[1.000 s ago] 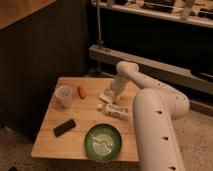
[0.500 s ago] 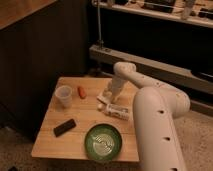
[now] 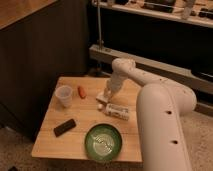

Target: Place the white sponge in the ceramic bowl

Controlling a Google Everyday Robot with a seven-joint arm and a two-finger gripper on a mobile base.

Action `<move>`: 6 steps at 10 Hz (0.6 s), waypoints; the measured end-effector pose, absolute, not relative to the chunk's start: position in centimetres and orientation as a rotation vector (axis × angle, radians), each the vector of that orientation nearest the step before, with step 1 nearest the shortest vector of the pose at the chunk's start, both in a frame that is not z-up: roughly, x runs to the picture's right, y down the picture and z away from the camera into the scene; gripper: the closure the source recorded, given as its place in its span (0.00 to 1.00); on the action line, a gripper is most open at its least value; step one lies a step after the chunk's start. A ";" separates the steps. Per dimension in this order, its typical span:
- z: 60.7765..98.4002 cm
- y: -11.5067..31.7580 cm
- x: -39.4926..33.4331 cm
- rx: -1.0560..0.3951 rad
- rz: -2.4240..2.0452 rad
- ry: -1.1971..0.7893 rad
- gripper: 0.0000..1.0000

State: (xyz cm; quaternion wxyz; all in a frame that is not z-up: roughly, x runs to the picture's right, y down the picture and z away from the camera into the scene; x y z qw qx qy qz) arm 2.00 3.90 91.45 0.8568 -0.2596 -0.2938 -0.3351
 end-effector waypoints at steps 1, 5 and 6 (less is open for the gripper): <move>89.8 3.7 2.2 -0.545 -0.717 -0.615 0.71; 86.2 3.9 2.0 -0.540 -0.760 -0.608 0.71; 85.2 3.8 2.3 -0.540 -0.772 -0.599 0.74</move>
